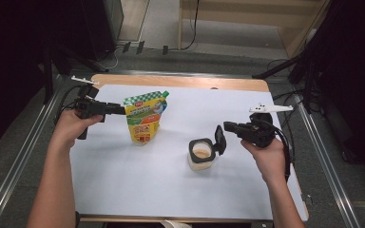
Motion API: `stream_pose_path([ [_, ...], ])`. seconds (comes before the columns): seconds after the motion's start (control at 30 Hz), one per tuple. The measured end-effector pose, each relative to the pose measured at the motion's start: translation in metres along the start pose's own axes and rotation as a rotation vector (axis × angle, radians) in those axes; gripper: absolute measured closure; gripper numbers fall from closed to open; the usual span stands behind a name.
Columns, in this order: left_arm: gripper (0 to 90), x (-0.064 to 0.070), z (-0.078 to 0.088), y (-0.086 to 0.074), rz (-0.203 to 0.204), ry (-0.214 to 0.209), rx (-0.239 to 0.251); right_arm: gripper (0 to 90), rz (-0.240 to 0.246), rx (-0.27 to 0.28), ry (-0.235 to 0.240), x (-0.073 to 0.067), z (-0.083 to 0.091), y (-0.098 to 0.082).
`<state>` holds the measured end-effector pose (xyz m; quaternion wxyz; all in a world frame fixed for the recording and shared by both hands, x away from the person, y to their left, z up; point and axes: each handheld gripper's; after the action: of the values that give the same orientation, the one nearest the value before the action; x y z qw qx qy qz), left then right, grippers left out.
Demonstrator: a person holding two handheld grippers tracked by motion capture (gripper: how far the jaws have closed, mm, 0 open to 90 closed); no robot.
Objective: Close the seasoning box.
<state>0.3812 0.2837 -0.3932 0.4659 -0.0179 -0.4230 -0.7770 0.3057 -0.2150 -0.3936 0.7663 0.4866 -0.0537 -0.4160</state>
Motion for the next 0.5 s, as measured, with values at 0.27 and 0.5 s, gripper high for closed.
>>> stream_pose_path([
  [0.27,44.8,0.001,0.000,0.000,-0.001,0.000,0.001,90.0,0.011,-0.028,0.019,-0.007,-0.012,-0.002],
  [0.5,43.5,0.002,-0.002,0.000,0.001,-0.009,-0.004,90.0,0.033,-0.039,0.041,-0.012,-0.017,-0.003],
])
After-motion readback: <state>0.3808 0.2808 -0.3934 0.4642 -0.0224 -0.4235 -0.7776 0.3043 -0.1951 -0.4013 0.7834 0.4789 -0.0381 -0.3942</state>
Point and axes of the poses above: each handheld gripper's, and its own axes: z roughly backward along the jaws, y roughly out of its top, x roughly to its right, and after that the axes turned 1 degree about y, right-handed
